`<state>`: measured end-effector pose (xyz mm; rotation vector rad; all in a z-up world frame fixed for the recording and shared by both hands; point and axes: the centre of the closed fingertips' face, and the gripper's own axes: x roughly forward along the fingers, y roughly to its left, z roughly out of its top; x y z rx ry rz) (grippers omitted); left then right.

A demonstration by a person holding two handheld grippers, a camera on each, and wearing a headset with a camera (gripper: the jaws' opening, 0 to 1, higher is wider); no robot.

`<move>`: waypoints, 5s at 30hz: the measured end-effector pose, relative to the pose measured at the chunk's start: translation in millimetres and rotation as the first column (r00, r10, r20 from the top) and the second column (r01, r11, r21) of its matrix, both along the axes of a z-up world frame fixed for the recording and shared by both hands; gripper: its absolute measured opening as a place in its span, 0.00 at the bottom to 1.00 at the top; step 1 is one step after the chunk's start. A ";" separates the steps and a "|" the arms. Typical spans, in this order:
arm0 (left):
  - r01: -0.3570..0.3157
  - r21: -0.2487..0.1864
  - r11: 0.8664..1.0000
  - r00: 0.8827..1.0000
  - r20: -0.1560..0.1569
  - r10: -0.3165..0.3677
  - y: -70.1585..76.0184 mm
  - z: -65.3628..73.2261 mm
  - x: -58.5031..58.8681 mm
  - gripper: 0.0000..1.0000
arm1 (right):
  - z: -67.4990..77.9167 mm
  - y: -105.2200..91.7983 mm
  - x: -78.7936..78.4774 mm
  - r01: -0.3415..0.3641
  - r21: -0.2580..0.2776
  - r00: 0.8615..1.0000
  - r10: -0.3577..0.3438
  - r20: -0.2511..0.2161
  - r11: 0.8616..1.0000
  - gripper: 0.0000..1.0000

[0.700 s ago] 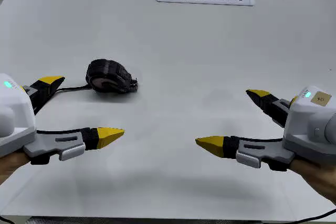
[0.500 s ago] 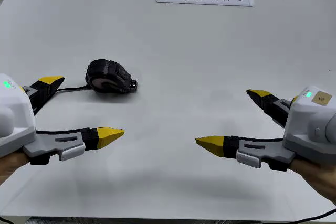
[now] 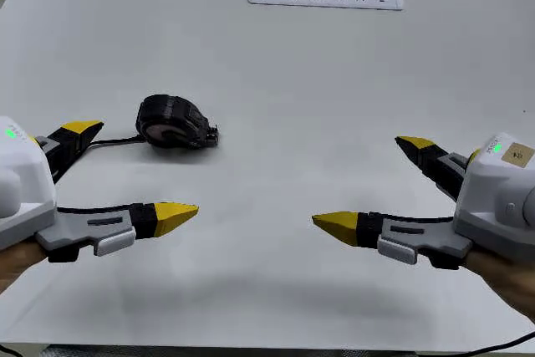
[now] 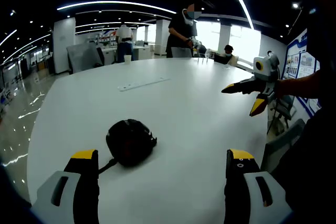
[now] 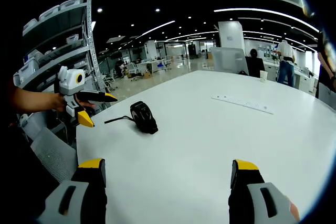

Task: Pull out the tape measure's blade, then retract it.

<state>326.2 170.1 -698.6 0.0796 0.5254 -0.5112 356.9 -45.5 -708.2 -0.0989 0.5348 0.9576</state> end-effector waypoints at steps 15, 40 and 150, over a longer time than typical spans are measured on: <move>0.014 0.008 1.000 1.000 -0.001 -0.014 -1.0 -0.2 5.0 0.99 | 4.2 -2.9 8.0 0.004 -0.010 1.000 -0.004 0.019 1.000 0.99; 0.072 0.045 0.996 0.997 -0.020 -0.071 11.8 -6.2 24.8 0.99 | 5.2 7.7 33.4 -0.059 -0.023 0.997 0.060 0.050 0.998 0.99; 0.626 0.278 0.729 0.779 -0.280 -0.562 29.5 -70.8 85.3 0.26 | -94.1 194.0 61.0 -0.692 -0.243 0.683 0.725 0.087 0.680 0.13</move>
